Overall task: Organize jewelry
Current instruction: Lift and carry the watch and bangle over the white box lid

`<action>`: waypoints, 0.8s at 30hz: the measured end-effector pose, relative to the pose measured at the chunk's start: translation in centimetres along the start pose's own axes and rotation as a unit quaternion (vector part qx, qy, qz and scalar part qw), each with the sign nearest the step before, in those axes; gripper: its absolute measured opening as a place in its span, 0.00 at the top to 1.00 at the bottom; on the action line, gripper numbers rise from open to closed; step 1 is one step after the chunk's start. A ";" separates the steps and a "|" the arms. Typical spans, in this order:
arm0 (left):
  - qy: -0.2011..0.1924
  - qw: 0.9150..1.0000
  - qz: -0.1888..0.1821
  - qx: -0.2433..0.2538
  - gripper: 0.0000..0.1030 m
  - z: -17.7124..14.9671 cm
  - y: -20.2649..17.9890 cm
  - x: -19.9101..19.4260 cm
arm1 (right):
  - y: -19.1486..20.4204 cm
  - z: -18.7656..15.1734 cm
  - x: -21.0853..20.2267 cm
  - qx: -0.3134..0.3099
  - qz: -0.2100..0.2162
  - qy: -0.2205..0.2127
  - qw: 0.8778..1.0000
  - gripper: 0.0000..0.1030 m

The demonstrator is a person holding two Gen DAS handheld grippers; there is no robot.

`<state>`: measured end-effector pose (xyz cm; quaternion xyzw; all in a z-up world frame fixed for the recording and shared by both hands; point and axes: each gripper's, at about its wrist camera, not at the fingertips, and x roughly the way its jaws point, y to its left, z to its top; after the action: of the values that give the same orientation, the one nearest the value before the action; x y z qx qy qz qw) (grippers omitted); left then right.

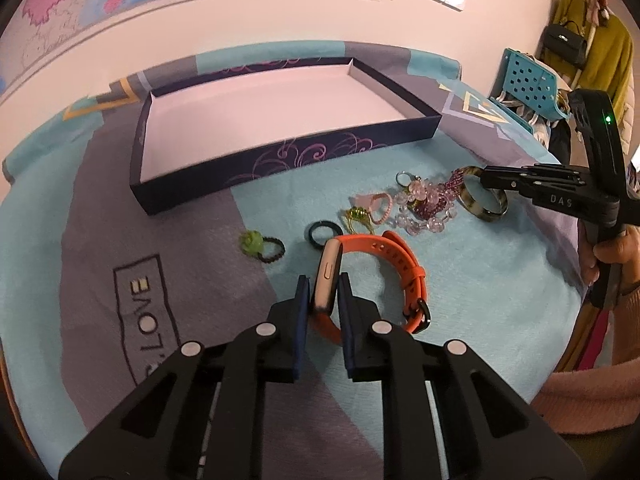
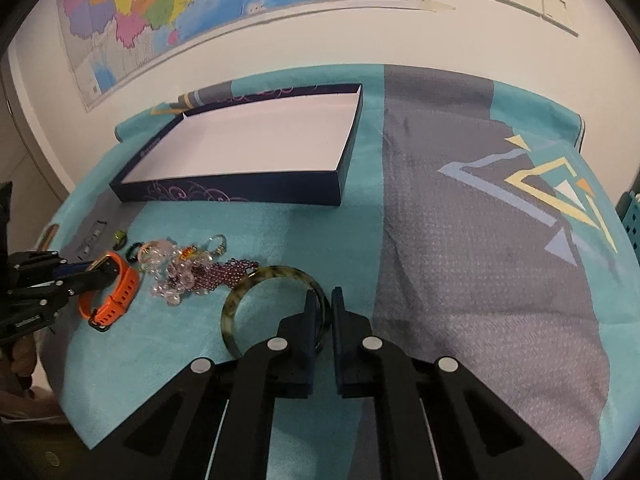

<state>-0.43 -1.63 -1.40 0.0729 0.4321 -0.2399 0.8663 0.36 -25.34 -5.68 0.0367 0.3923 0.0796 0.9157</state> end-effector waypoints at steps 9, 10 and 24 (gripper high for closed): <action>-0.042 0.999 0.000 0.032 0.93 3.7 1.2 -2.5 | -0.3 2.9 -2.1 0.015 0.030 -0.044 0.998 0.94; -0.049 0.998 0.002 0.035 0.94 4.2 1.2 -2.7 | -0.1 3.7 -2.1 0.010 0.032 -0.049 0.998 0.94; -0.031 0.999 -0.026 0.027 0.75 4.2 3.5 -2.3 | 1.7 8.2 1.3 -0.006 0.057 -0.049 0.997 0.94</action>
<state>3.08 0.79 2.68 0.0772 0.4003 -0.2760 0.8704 6.98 -23.52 -0.73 0.0574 0.3436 0.1323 0.9280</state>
